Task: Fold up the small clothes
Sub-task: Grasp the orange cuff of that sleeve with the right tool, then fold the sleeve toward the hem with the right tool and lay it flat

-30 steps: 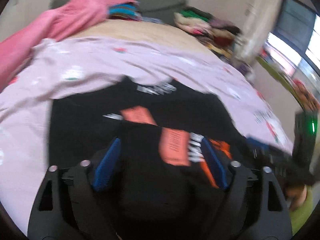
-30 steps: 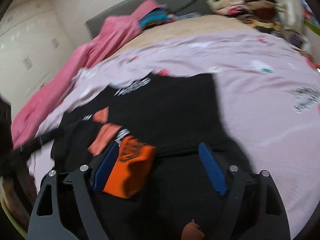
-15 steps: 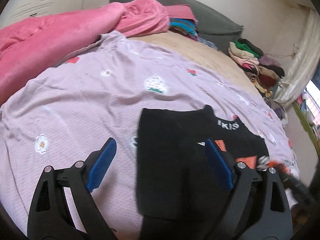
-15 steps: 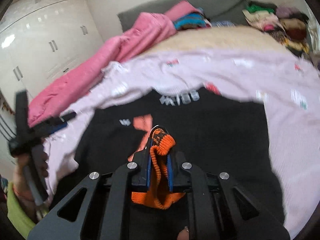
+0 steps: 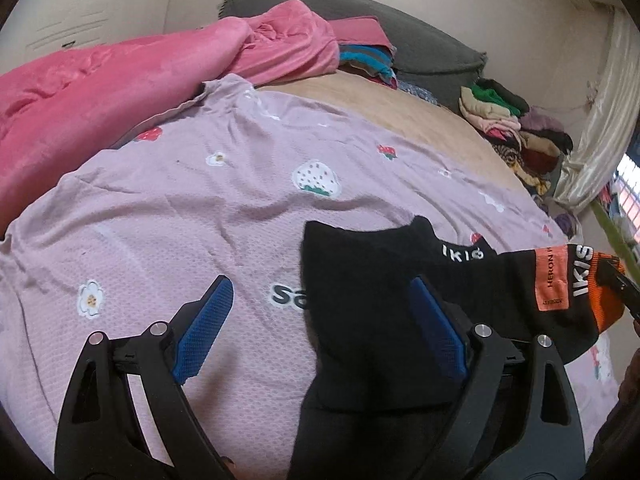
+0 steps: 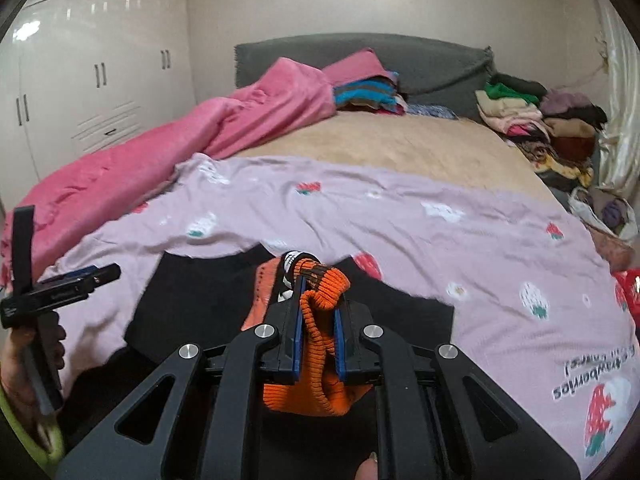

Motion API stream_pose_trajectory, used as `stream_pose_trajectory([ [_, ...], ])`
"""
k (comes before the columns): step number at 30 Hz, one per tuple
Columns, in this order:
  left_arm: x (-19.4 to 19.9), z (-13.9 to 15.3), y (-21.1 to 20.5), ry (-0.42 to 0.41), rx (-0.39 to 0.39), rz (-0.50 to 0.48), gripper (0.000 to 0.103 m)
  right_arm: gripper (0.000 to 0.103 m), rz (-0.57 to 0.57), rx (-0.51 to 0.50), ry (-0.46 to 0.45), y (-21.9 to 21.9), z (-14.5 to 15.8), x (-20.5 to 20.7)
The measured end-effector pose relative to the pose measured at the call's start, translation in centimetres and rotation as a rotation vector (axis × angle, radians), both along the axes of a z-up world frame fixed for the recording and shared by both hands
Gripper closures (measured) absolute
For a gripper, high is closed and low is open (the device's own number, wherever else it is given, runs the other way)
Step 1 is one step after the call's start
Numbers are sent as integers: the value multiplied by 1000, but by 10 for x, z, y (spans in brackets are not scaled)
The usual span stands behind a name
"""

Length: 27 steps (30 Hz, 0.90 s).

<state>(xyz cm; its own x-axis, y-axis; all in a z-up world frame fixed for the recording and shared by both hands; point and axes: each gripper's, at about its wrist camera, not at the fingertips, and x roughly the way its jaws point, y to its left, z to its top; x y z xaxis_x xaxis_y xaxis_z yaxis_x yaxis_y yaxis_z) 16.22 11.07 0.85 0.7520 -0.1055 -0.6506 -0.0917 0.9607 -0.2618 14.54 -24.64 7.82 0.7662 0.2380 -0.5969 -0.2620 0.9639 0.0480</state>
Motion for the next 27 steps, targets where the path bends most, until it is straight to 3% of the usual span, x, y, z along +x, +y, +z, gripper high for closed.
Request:
stream_pose_trajectory([
  [10, 7, -13, -47, 13, 54, -114, 20, 92, -97, -41, 51, -18, -41, -2],
  [22, 12, -24, -64, 42, 84, -166, 21, 91, -136, -45, 87, -27, -57, 0],
  [27, 11, -26, -68, 50, 90, -185, 26, 82, -159, -61, 76, -27, -58, -2],
])
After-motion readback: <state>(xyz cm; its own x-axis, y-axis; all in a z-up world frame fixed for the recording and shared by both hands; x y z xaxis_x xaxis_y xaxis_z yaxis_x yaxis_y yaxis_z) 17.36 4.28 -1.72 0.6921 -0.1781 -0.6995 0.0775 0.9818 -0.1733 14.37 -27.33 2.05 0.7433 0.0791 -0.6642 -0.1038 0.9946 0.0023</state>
